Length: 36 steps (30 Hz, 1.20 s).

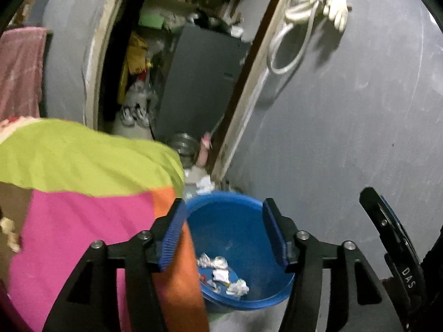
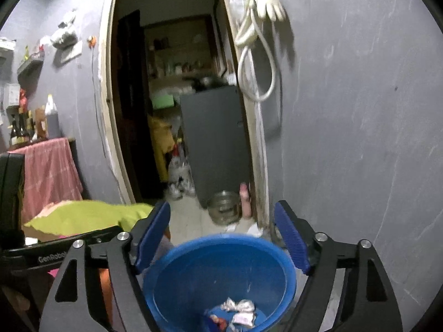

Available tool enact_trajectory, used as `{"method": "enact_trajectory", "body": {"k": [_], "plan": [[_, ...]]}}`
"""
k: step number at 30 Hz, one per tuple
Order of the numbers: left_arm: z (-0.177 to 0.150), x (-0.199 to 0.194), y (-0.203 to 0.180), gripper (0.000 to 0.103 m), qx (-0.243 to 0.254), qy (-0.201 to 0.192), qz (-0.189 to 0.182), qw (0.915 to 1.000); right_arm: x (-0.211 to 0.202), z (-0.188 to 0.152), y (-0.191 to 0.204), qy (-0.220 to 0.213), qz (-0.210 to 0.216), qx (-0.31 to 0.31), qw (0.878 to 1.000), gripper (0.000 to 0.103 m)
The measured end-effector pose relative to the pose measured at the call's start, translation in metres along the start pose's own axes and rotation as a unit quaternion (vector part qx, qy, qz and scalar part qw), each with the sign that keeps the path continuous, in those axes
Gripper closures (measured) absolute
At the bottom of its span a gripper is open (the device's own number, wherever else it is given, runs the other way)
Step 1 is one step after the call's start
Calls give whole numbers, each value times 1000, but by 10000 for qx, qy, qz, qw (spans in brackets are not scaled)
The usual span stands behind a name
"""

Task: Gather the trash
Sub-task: 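Move both open tools back over the blanket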

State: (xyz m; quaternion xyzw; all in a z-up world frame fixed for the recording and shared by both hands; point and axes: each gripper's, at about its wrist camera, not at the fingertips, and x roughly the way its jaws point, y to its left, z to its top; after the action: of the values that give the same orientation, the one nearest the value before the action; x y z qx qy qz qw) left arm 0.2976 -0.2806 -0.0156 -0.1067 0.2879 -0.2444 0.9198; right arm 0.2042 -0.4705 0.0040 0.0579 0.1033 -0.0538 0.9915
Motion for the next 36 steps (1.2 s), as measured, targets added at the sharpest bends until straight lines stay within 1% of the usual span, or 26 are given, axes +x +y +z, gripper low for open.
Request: {"method": "enact_trajectory", "body": {"k": [2,3,4,5,6,7,8,13,15,18,21,25,30,33,36], "plan": [[8,-19,4,43,23,-225,41,9997,-7,6,4,-134,12,9,9999,18],[11,-28,7,37,28,-326,57,9994,-10,10,7,-200,20,15,9998,16],[14,-37,10,34,25,-425,71,9991,-14,13,10,-283,47,28,9996,15],[17,-47,14,28,13,-545,100,9985,-17,16,13,-345,68,39,9994,13],[20,-57,18,22,-1,-667,121,9977,-21,19,16,-414,92,49,9991,8],[23,-66,22,20,-8,-757,142,9970,-25,23,20,-491,124,58,9987,5],[25,-76,26,15,-3,-864,186,9961,-28,26,24,-551,152,65,9983,0],[31,-122,41,10,198,-1345,444,9897,-44,39,51,-839,340,17,9959,0],[31,-138,48,4,259,-1528,520,9866,-49,42,63,-925,431,-14,9948,0],[26,-168,58,3,323,-1747,597,9823,-56,47,85,-1061,581,-99,9926,0],[22,-189,71,3,410,-1846,734,9792,-61,49,105,-1130,736,-167,9907,0],[17,-210,92,2,357,-1886,944,9769,-66,48,136,-1171,1000,-270,9877,0],[5,-232,126,2,236,-1884,1345,9726,-68,39,170,-1128,1237,-416,9850,0],[-3,-240,148,2,125,-1771,1603,9710,-64,34,188,-1014,1343,-518,9844,0],[-11,-239,169,2,19,-1512,1798,9720,-60,25,205,-865,1471,-673,9830,0]]}}
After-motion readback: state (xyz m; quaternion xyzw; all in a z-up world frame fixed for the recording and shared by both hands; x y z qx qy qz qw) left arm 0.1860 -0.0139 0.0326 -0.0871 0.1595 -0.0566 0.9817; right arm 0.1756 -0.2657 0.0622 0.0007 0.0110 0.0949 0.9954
